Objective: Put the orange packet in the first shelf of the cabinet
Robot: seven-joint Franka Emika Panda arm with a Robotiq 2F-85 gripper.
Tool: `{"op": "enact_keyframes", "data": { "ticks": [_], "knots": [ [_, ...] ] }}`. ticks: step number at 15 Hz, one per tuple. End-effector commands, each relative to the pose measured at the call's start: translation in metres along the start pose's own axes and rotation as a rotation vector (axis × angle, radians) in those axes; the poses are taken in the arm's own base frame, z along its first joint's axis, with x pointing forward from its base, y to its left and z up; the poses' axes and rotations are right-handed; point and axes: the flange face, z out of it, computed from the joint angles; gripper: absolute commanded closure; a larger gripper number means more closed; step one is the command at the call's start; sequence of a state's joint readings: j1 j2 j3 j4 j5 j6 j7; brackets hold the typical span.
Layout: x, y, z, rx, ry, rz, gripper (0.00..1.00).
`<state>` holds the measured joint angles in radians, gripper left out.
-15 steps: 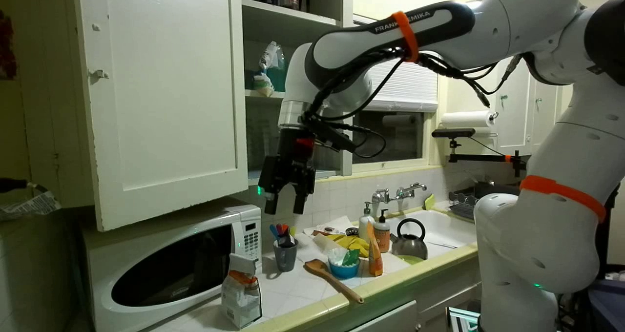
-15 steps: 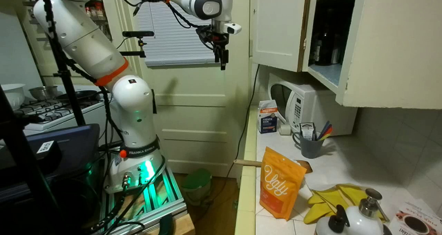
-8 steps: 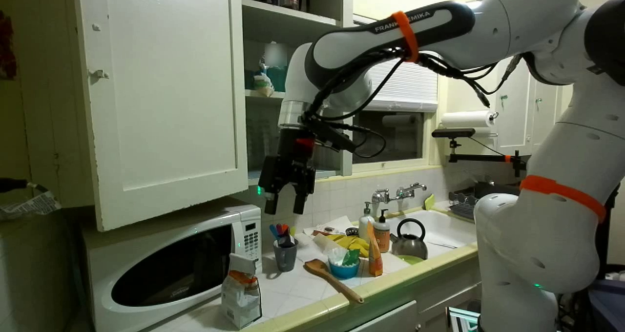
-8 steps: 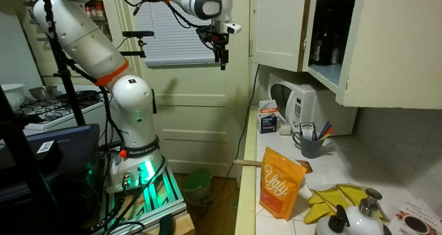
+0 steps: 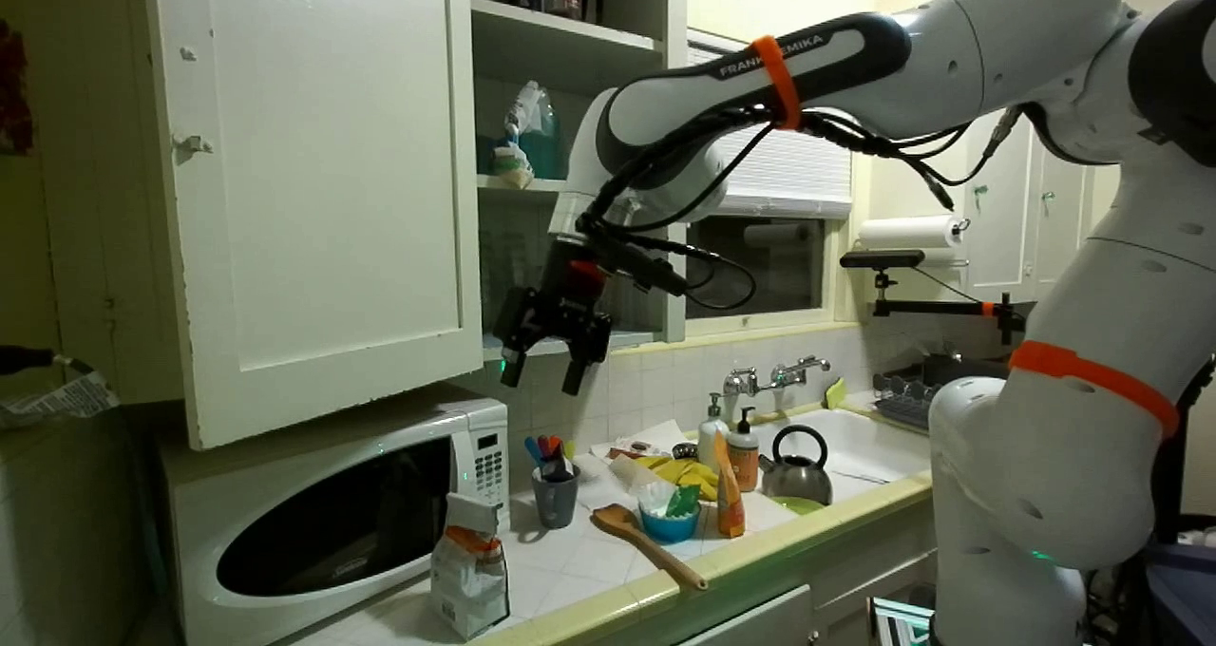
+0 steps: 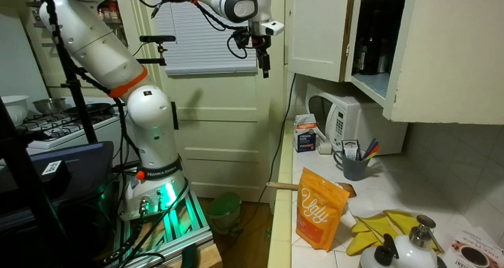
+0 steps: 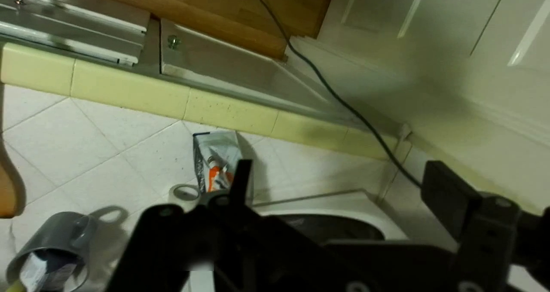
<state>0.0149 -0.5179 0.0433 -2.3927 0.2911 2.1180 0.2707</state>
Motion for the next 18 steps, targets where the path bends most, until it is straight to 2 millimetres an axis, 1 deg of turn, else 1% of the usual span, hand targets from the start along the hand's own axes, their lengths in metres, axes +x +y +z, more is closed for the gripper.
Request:
{"op": "enact_keyframes", "data": {
  "ticks": [1, 3, 5, 6, 7, 8, 9, 10, 18],
  "knots": [
    [0.016, 0.068, -0.003, -0.013, 0.100, 0.169, 0.00],
    [0.022, 0.115, -0.004, -0.034, 0.150, 0.262, 0.00],
    [0.024, 0.158, 0.000, -0.067, 0.191, 0.356, 0.00],
    [0.021, 0.177, -0.002, -0.080, 0.205, 0.406, 0.00],
    [0.020, 0.188, -0.002, -0.092, 0.202, 0.464, 0.00],
    [0.031, 0.173, -0.003, -0.069, 0.175, 0.378, 0.00],
    [0.029, 0.186, -0.003, -0.079, 0.177, 0.414, 0.00],
    [0.028, 0.191, -0.003, -0.083, 0.178, 0.433, 0.00],
    [0.027, 0.189, -0.004, -0.086, 0.184, 0.450, 0.00]
  ]
}}
